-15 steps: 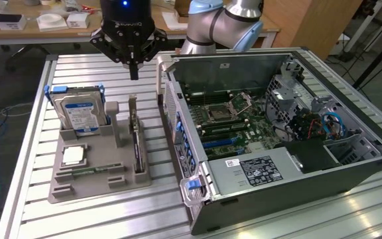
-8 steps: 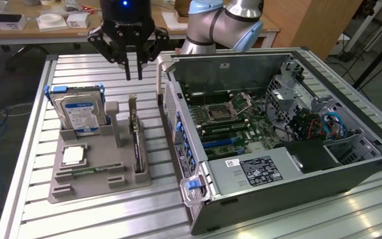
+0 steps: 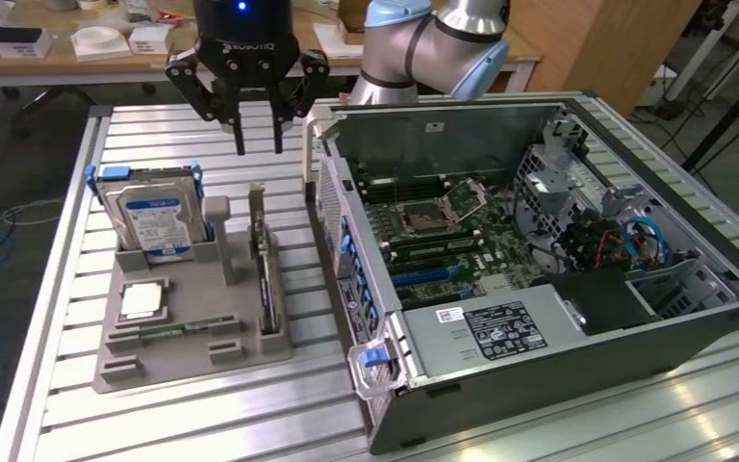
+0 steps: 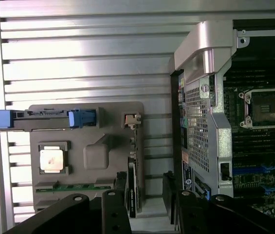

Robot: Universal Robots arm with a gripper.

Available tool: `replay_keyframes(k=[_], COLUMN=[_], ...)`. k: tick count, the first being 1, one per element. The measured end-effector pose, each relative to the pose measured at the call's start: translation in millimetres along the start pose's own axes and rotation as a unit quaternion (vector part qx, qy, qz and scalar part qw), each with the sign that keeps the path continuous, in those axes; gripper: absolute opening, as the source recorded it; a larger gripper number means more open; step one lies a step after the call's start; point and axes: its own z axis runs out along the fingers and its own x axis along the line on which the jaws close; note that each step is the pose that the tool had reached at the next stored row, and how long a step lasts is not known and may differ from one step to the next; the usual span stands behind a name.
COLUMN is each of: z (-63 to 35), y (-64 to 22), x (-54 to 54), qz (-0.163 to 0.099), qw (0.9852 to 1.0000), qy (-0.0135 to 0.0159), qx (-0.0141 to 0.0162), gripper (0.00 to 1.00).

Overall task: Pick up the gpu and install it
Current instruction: 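Pick up the gpu and move the gpu toward the slot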

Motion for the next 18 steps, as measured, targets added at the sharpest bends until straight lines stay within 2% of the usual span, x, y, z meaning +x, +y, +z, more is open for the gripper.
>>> replay_keyframes(k=[9,18], z=[0.5,7.0], y=[-0.4,-11.5], x=[0.3,1.4], qz=[0.000,0.000], qw=[1.0000,1.0000], qy=[-0.0001,-0.0001], qx=[0.0000,0.0000], gripper=[0.43,0.43])
